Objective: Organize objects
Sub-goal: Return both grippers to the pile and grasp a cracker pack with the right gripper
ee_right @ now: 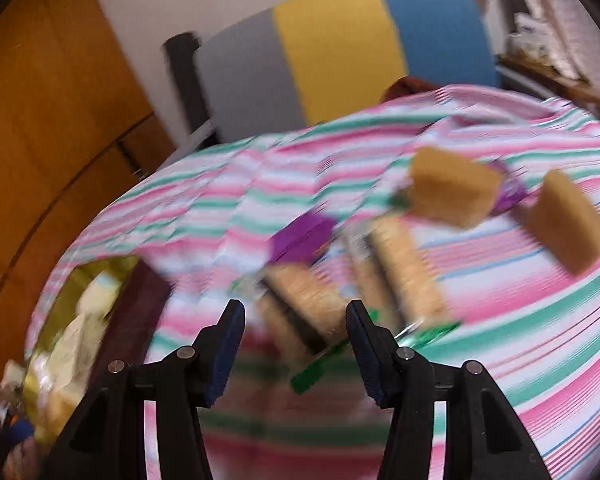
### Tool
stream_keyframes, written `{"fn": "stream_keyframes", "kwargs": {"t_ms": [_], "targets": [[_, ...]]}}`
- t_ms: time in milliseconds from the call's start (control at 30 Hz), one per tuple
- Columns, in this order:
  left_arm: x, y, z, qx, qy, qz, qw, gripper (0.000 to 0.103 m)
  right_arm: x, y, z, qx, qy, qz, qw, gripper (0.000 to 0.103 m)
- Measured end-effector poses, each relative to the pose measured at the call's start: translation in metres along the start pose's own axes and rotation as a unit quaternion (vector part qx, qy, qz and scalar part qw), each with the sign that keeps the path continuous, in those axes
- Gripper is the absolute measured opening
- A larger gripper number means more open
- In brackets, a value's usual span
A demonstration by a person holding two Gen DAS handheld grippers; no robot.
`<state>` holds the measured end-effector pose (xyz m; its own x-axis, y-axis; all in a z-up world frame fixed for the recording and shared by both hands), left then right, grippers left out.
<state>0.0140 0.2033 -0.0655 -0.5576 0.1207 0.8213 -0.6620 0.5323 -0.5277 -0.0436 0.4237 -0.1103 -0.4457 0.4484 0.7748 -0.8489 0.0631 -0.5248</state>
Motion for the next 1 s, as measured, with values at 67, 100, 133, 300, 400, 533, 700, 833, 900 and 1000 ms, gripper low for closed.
{"fn": "stream_keyframes", "kwargs": {"t_ms": [67,100,133,300,400,533,700,833,900,1000], "targets": [[0.0,0.002,0.0,0.001,-0.005,0.001,1.0,0.103,-0.014,-0.006,0.012,0.031,0.012,0.009,0.999,0.053],[0.0,0.004,0.0,0.002,-0.006,0.003,1.0,0.103,-0.024,-0.01,0.02,0.048,0.019,0.016,0.999,0.053],[-0.001,0.005,-0.001,0.002,-0.006,0.005,1.0,0.103,-0.029,-0.013,0.023,0.054,0.021,0.017,0.998,0.053],[-0.008,0.009,-0.006,0.001,0.002,0.015,0.9999,0.103,-0.018,-0.037,0.012,0.019,-0.012,-0.047,0.999,0.053],[-0.011,0.01,-0.01,-0.001,0.0,0.018,0.9998,0.103,0.001,-0.04,-0.009,-0.035,-0.034,-0.069,0.996,0.053],[-0.011,0.011,-0.013,-0.001,0.0,0.019,0.9998,0.103,0.022,-0.017,-0.037,-0.077,-0.042,-0.05,0.995,0.055],[-0.011,0.01,-0.017,0.001,0.005,0.019,0.9998,0.103,0.017,0.017,-0.055,-0.094,-0.045,-0.005,0.995,0.059],[-0.011,0.013,-0.019,0.002,0.006,0.021,0.9998,0.103,0.013,0.028,-0.063,-0.108,-0.066,0.005,0.992,0.06],[-0.009,0.016,-0.022,0.003,0.008,0.021,0.9997,0.103,0.011,0.03,-0.067,-0.107,-0.053,0.01,0.993,0.058],[-0.004,0.021,-0.028,0.001,0.012,0.019,0.9997,0.103,0.01,0.024,-0.073,-0.089,-0.029,0.002,0.996,0.05]]}}
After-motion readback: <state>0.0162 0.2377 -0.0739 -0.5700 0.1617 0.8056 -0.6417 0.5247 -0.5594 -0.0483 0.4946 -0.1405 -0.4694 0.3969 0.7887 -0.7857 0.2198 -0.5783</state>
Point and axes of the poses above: each gripper's, at about its wrist camera, not at the fingertips, and y roughly the way its jaws point, z to its left, x to its top, the point moved 9 cm from there along y, roughly the way its jaws point, and after that the axes turned 13 degrees about -z, right-handed, at the moved point
